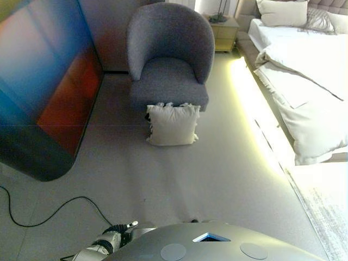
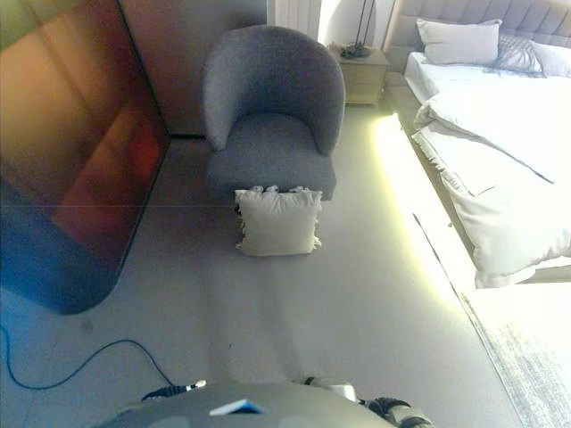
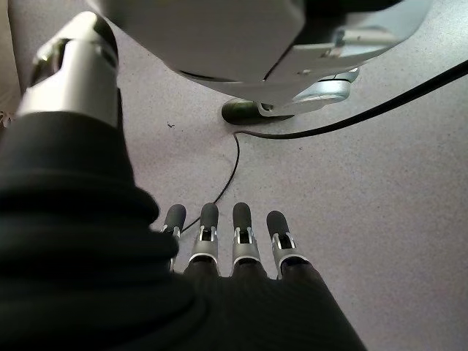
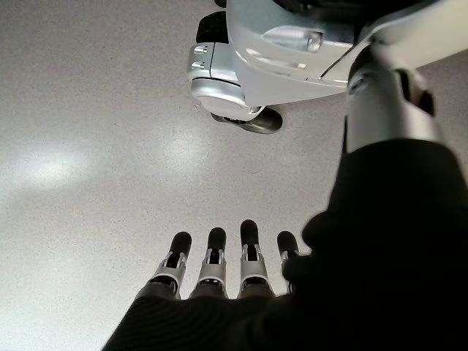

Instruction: Pick up the cushion and take it to the sofa

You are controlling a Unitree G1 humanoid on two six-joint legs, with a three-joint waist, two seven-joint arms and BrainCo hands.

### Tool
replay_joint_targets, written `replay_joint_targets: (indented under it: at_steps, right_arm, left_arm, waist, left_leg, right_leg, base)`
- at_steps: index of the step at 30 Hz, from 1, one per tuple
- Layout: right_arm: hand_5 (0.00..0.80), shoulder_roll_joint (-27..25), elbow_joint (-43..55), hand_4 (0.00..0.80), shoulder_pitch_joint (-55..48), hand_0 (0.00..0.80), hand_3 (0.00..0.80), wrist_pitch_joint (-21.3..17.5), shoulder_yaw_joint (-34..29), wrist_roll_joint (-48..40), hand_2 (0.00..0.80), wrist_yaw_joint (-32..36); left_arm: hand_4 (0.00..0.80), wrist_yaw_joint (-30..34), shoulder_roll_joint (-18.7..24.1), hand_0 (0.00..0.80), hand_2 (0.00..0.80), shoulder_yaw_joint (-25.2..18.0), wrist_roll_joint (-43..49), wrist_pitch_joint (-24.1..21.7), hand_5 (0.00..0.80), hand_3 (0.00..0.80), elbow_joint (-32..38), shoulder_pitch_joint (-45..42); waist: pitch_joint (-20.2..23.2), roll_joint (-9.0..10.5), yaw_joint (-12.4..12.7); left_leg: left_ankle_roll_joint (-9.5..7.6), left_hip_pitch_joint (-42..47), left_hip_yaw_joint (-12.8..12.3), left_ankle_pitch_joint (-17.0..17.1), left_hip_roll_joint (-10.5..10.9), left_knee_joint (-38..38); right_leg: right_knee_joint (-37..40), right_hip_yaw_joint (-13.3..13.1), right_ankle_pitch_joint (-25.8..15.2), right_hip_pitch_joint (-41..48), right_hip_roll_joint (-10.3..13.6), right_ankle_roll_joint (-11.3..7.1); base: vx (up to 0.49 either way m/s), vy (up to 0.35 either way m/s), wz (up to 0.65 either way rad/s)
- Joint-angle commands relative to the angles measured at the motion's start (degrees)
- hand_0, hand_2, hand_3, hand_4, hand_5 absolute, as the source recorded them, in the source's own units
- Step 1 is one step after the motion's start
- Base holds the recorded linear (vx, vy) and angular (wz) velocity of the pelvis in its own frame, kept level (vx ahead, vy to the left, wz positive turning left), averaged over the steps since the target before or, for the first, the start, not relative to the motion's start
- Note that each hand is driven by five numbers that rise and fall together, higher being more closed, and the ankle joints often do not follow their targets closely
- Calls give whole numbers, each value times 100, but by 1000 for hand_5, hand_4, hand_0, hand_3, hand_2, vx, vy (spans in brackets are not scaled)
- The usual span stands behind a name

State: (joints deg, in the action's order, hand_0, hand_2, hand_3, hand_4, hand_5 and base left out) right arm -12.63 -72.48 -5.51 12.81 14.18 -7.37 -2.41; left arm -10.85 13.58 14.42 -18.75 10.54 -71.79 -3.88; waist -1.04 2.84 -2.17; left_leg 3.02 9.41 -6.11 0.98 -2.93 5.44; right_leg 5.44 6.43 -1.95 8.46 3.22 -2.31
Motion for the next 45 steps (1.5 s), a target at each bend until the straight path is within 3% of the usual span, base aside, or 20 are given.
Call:
replay_joint_targets:
  at_steps: [1,24,35,38,40,42,44,45]
  right_arm:
    - [0,88,-391,0,512,0,0,18,60,112,0,106]
    - [0,67,-384,0,517,0,0,-88,2,73,0,99]
    - [0,40,-357,0,591,0,0,-11,43,86,0,105]
    - [0,19,-346,0,654,0,0,5,65,149,0,208]
    - [0,-28,-303,0,732,0,0,21,120,207,0,264]
    - [0,-102,-260,0,800,0,0,82,185,209,0,305]
    - [0,-149,-236,0,812,0,0,120,200,205,0,318]
    - [0,-182,-252,0,816,0,0,91,185,198,0,319]
  left_arm:
    - [0,-3,-320,0,0,-140,118,-90,0,0,-401,470]
    - [0,66,-288,0,0,-203,181,-79,0,0,-408,468]
    - [0,-10,-255,0,0,-250,125,-46,0,0,-385,498]
    - [0,-73,-268,0,0,-329,123,-159,0,0,-360,506]
    - [0,-156,-285,0,0,-361,40,-253,0,0,-309,539]
    - [0,-155,-305,0,0,-422,-67,-286,0,0,-284,521]
    - [0,-143,-307,0,0,-472,-188,-262,0,0,-278,483]
    - [0,-153,-291,0,0,-523,-226,-234,0,0,-267,454]
  waist:
    - [-302,-103,90]
    - [-279,-89,90]
    - [-350,-30,106]
    - [-426,97,143]
    - [-569,230,196]
    - [-749,254,253]
    - [-825,221,282]
    - [-890,158,331]
  left_leg:
    - [-459,79,-233,-819,418,-44]
    - [-453,66,-248,-816,421,-44]
    - [-437,17,-202,-849,356,-257]
    - [-379,-309,-296,-1050,229,-1149]
    - [-418,-857,-324,-1164,110,-2306]
    - [-488,-1525,-237,-1057,-25,-3510]
    - [-519,-1807,-171,-946,-55,-3903]
    - [-508,-1951,-110,-802,37,-3706]
  right_leg:
    - [-44,124,567,52,-161,-115]
    - [-44,144,545,44,-178,-132]
    - [-134,14,624,17,-294,-21]
    - [-302,49,644,-84,-226,75]
    - [-469,66,638,-196,-151,197]
    - [-654,-30,645,-262,-206,353]
    - [-784,-103,703,-251,-262,422]
    - [-915,-203,839,-173,-339,428]
  base:
    - [0,0,0]
    - [0,-3,0]
    - [3,-81,0]
    - [-20,-168,-5]
    - [-71,-192,-11]
    - [-47,-169,-21]
    - [37,-83,-19]
    - [102,-18,-13]
